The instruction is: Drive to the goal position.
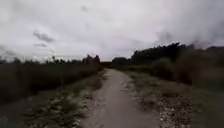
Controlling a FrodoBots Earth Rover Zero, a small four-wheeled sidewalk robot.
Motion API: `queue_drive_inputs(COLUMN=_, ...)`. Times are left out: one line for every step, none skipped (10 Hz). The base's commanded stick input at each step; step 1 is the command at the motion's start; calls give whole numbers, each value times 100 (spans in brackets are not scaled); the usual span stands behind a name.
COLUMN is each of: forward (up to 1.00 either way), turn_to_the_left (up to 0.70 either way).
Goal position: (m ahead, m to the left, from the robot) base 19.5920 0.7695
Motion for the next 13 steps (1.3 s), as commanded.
queue_drive_inputs(forward=70, turn_to_the_left=0)
queue_drive_inputs(forward=70, turn_to_the_left=0)
queue_drive_inputs(forward=70, turn_to_the_left=0)
queue_drive_inputs(forward=70, turn_to_the_left=0)
queue_drive_inputs(forward=70, turn_to_the_left=0)
queue_drive_inputs(forward=70, turn_to_the_left=0)
queue_drive_inputs(forward=70, turn_to_the_left=0)
queue_drive_inputs(forward=70, turn_to_the_left=0)
queue_drive_inputs(forward=70, turn_to_the_left=0)
queue_drive_inputs(forward=70, turn_to_the_left=0)
queue_drive_inputs(forward=70, turn_to_the_left=0)
queue_drive_inputs(forward=70, turn_to_the_left=0)
queue_drive_inputs(forward=70, turn_to_the_left=0)
